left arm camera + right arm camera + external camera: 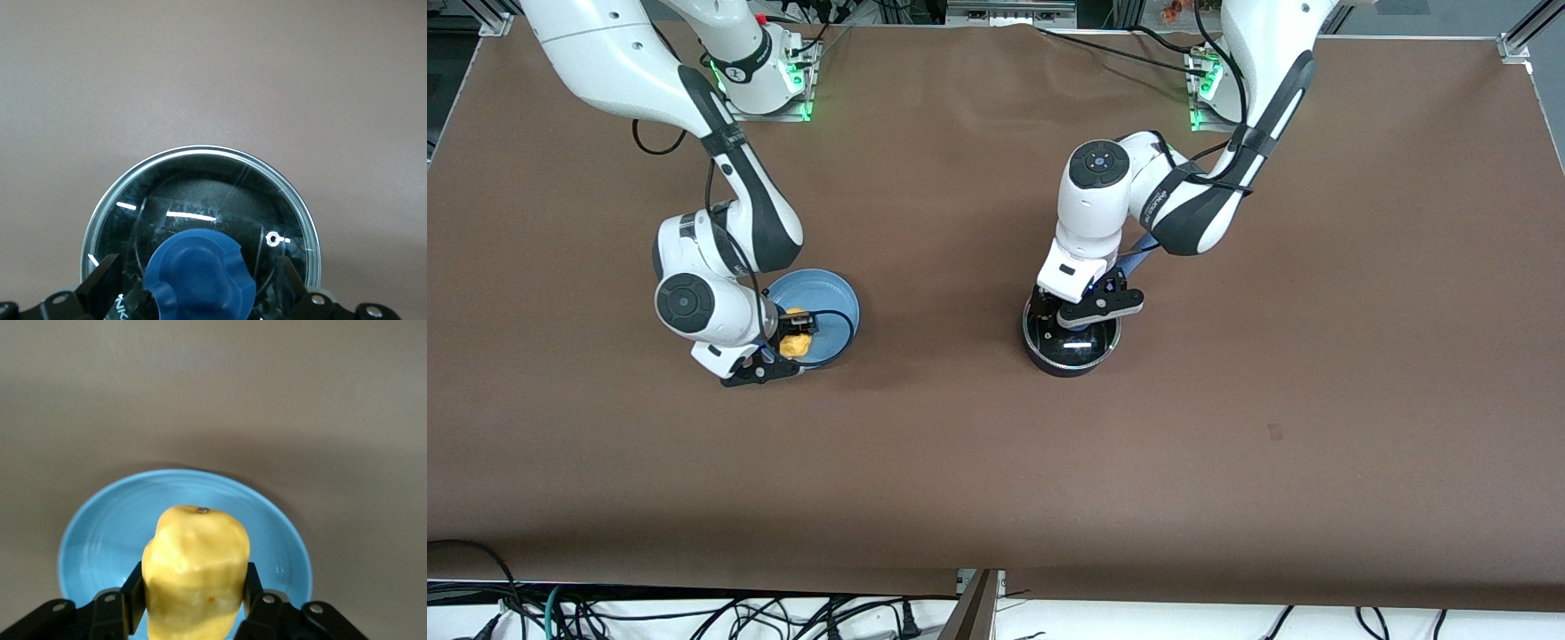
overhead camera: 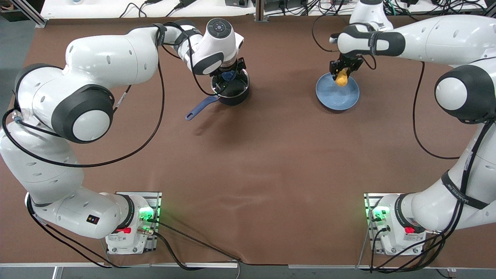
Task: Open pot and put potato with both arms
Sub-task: 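Grasp the blue lid knob with the left gripper while the right grasps the potato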
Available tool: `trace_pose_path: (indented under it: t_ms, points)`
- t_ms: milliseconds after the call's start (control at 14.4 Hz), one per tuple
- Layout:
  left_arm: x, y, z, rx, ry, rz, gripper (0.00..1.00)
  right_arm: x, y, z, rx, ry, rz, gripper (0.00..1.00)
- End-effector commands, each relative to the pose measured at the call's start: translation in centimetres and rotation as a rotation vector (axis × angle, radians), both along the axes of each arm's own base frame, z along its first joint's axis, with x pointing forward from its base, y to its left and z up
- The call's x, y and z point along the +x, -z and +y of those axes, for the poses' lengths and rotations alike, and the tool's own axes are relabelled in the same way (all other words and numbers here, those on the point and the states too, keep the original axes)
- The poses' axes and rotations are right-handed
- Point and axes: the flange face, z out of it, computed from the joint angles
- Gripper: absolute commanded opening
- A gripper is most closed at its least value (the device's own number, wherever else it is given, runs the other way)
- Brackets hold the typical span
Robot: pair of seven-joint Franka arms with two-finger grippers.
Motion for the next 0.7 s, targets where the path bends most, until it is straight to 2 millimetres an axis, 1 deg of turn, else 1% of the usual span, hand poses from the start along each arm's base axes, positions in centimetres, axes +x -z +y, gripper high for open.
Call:
trace_pose_path:
  t_ms: [0, 70, 209, 348, 487, 557, 627]
  points:
    - [0.2, 0.0, 0.0, 0.013, 0.060, -0.013, 1.00, 1.6, -4.2, 0.8, 0.014, 0.001, -0.015, 0.25]
    - [0.2, 0.0, 0.0, 0.014, 0.066, -0.013, 1.00, 1.9, -4.7, 0.9, 0.015, 0.001, -0.021, 0.25]
    - [0.3, 0.0, 0.1, 0.019, 0.088, -0.012, 1.00, 1.9, -4.8, 1.0, 0.017, 0.004, -0.021, 0.25]
    - [0.2, 0.4, 0.0, 0.019, 0.097, -0.006, 0.99, 1.7, -4.8, 1.8, 0.018, 0.003, -0.022, 0.25]
    - [0.3, 0.6, 0.0, 0.012, 0.097, -0.010, 0.99, 1.2, -5.2, 4.1, 0.016, 0.061, -0.029, 0.25]
    - [0.3, 0.8, 0.0, 0.013, 0.099, -0.007, 0.99, 1.2, -5.9, 5.6, 0.020, 0.078, -0.043, 0.25]
    - [0.2, 0.9, -0.1, 0.012, 0.102, -0.007, 0.98, 1.4, -6.2, 6.4, 0.021, 0.093, -0.051, 0.25]
